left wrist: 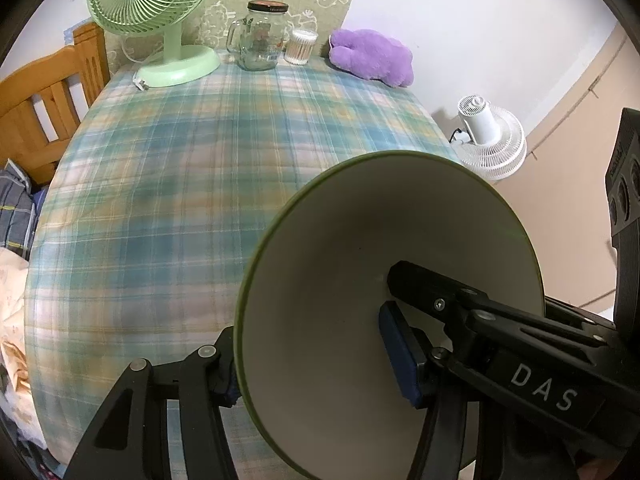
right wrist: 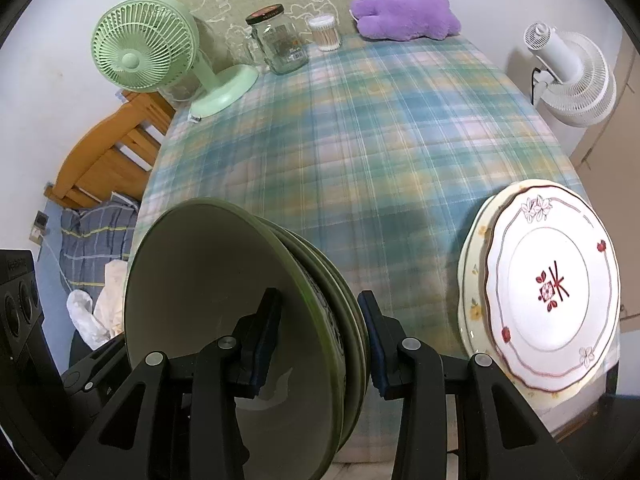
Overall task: Organize plates and bowls
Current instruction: 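Lift the nested bowls with both grippers and carry them over the plate stack, then lower the nested bowls onto the top plate of the stack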
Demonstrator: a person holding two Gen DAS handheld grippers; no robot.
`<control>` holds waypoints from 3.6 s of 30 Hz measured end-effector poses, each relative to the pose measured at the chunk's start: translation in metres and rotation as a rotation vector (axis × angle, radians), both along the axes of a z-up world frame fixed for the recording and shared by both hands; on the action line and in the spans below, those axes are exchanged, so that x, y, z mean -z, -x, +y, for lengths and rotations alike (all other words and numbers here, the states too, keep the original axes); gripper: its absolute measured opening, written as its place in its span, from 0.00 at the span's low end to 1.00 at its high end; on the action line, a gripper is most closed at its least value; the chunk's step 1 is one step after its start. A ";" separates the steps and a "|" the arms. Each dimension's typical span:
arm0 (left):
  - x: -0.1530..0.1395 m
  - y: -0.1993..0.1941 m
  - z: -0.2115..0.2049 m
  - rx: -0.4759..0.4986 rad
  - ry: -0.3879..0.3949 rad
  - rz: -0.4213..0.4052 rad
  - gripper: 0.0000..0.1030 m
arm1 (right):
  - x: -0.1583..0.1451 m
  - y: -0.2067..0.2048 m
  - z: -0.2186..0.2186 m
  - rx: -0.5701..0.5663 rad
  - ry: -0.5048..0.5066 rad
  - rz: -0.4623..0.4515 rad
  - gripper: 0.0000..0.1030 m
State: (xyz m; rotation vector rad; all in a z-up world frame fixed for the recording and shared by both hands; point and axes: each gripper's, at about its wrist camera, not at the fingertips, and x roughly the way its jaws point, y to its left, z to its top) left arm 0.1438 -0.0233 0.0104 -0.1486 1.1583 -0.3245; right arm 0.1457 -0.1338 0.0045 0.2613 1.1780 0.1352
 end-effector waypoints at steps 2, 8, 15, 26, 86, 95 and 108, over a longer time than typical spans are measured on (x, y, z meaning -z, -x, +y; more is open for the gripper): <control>-0.002 0.001 -0.006 -0.007 -0.003 -0.003 0.57 | -0.002 -0.001 -0.005 -0.011 0.001 -0.002 0.41; -0.004 0.005 -0.029 -0.027 -0.008 0.006 0.57 | -0.004 0.002 -0.027 -0.029 -0.005 0.005 0.41; -0.008 0.010 -0.061 -0.069 0.003 0.002 0.57 | -0.010 0.003 -0.060 -0.068 0.008 0.003 0.41; -0.012 0.016 -0.107 -0.120 -0.006 -0.009 0.57 | -0.015 0.004 -0.108 -0.118 -0.001 -0.001 0.41; 0.034 -0.010 -0.243 -0.073 -0.100 0.026 0.61 | 0.031 -0.017 -0.241 -0.072 0.008 0.052 0.42; 0.032 -0.001 -0.241 -0.145 -0.165 0.026 0.74 | 0.028 -0.006 -0.254 -0.066 -0.007 0.023 0.62; -0.011 0.016 -0.222 -0.158 -0.178 -0.140 0.84 | -0.022 0.020 -0.244 -0.011 0.099 -0.143 0.64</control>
